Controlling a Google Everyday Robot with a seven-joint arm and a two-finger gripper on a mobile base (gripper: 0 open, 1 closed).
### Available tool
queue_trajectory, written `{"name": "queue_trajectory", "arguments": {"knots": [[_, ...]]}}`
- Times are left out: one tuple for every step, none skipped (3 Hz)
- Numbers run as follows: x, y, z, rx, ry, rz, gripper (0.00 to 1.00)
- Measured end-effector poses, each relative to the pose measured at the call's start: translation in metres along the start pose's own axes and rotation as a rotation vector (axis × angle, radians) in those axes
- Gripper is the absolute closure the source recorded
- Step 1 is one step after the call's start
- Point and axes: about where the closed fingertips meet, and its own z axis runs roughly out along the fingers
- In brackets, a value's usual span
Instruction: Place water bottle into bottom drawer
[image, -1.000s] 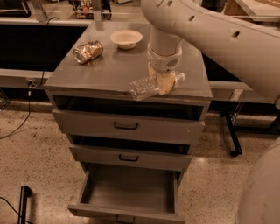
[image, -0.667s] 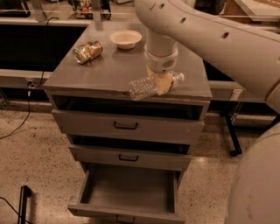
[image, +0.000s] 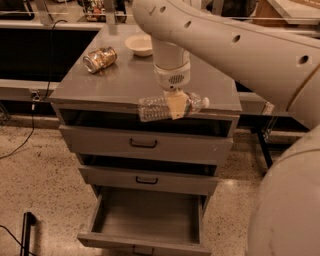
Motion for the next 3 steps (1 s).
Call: {"name": "queue_trajectory", "arguments": {"knots": [[-0.014,0.028,-0.005,-0.032,-0.061,0.075,1.00],[0.001,0.060,0.006,0.033,-0.138,0.113,1.00],[0.006,0.060,0.022,0.075,-0.156,0.132,1.00]]}}
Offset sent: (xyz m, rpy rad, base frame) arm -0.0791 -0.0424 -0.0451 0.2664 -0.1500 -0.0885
